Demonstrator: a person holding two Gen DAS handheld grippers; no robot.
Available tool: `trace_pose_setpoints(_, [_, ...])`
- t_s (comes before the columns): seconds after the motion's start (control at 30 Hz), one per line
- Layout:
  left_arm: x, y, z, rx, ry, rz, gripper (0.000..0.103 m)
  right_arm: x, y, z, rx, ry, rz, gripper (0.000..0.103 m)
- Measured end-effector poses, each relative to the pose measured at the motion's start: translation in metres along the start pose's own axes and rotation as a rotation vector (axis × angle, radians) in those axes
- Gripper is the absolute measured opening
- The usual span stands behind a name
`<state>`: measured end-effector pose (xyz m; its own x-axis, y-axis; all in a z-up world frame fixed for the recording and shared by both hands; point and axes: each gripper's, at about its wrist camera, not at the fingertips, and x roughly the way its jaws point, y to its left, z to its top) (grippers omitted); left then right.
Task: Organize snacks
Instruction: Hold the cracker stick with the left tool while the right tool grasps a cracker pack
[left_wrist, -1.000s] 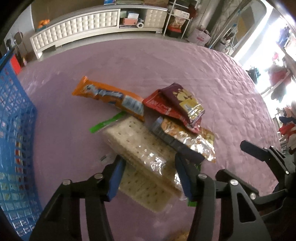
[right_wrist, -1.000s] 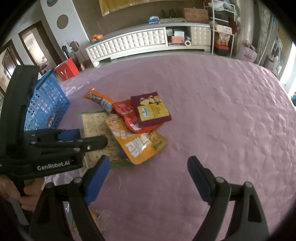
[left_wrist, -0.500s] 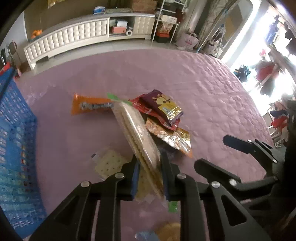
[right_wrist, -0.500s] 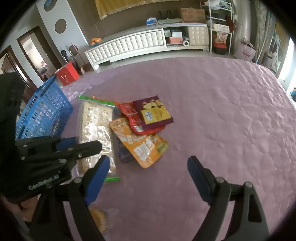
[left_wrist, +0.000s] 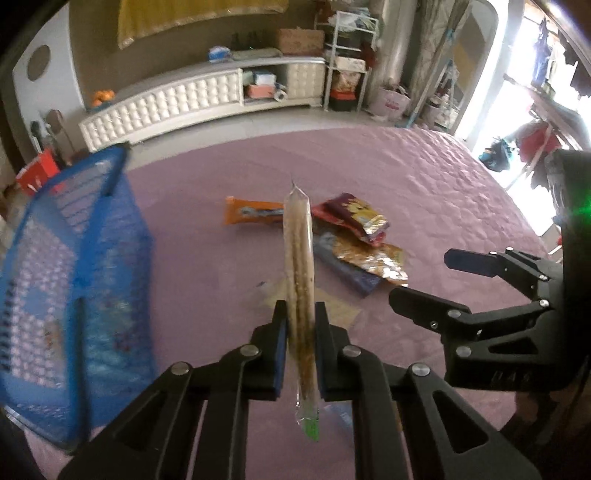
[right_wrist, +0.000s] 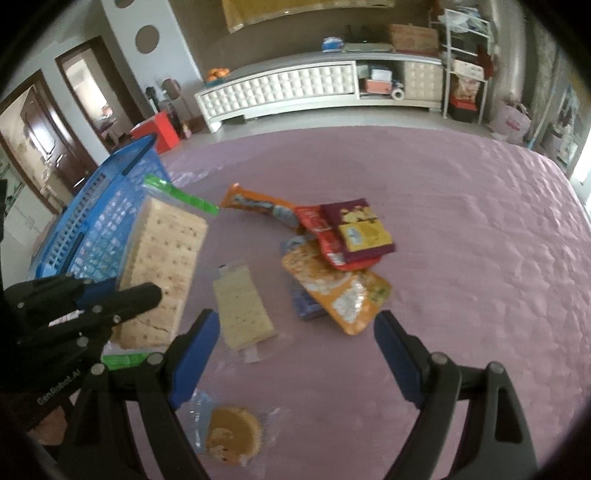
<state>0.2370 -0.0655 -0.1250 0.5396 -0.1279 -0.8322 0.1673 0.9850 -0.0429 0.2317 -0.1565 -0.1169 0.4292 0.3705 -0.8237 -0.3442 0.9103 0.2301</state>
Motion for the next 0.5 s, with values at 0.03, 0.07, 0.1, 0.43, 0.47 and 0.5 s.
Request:
trace_pose_setpoints(0.03, [-0.001, 0.002, -0.002, 0.001, -0.002, 0.009, 0.011, 0.002, 0.002, 0.000, -0.004, 0.007, 0.008, 0.089])
trace_pose_setpoints(0.07, [-0.004, 0.005, -0.006, -0.003, 0.000, 0.014, 0.011, 0.005, 0.006, 0.001, -0.009, 0.019, 0.024, 0.089])
trace_pose_setpoints(0.1, [-0.005, 0.008, -0.009, -0.012, 0.003, 0.019, 0.011, 0.008, 0.009, 0.001, -0.017, 0.034, 0.041, 0.089])
trace_pose_setpoints(0.43, [-0.005, 0.022, -0.036, -0.035, 0.034, 0.089, 0.011, 0.058, 0.046, -0.001, -0.201, 0.167, 0.112, 0.086])
trace_pose_setpoints(0.47, [-0.005, 0.020, -0.037, -0.027, 0.031, 0.096, 0.011, 0.061, 0.047, -0.001, -0.212, 0.175, 0.112, 0.084])
trace_pose_setpoints(0.5, [-0.005, 0.019, -0.038, -0.019, 0.031, 0.104, 0.011, 0.067, 0.050, -0.001, -0.228, 0.188, 0.110, 0.083])
